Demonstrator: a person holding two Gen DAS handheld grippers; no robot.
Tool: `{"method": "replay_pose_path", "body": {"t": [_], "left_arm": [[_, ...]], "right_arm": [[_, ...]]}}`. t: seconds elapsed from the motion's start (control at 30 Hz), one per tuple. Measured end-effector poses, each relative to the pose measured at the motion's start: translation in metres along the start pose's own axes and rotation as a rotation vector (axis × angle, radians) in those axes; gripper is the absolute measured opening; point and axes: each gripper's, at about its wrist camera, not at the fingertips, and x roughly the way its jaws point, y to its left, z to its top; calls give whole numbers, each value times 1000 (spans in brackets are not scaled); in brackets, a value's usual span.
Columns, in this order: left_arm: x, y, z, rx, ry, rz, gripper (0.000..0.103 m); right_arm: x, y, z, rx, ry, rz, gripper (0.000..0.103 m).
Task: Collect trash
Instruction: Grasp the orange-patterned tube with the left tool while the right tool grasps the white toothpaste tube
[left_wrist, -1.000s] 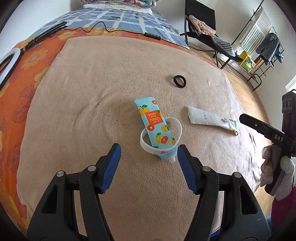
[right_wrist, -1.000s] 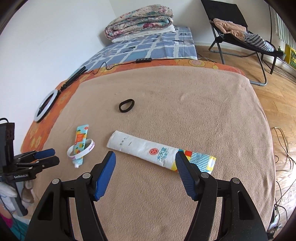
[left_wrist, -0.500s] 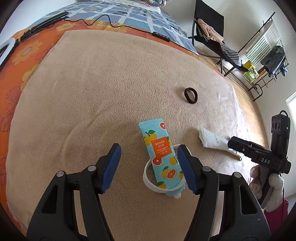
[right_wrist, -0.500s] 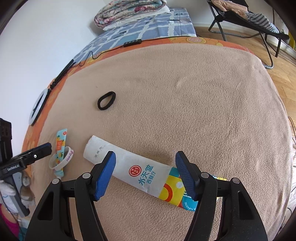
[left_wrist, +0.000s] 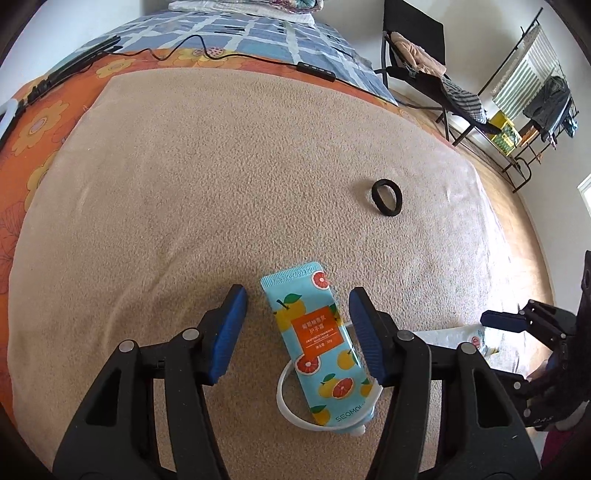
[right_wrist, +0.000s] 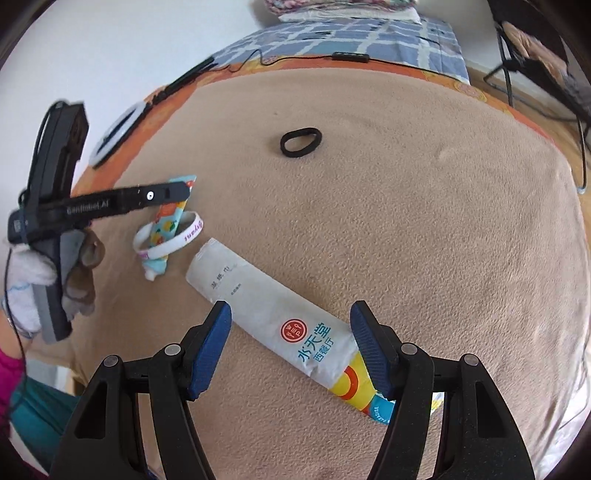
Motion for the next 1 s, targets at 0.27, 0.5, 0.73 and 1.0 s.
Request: {"method": "replay_pose_path", "body": {"t": [0.27,0.5,0.73,1.0], "left_arm": [[3,-11,-3,54,5,-8,8],[-1,-17,-4,38,-7,-55,5],[-20,-16,3,-5,-56,-114,5],[-36,-23,-1,28,-99,-99,4]], "right_arm": [[9,31,-18,-228,42,-99,77],[12,34,-25,-243,18,-197,77],[6,42,-25,-248,-18,-212,38],[-3,34,-20,-174,-51,-184,10]]}}
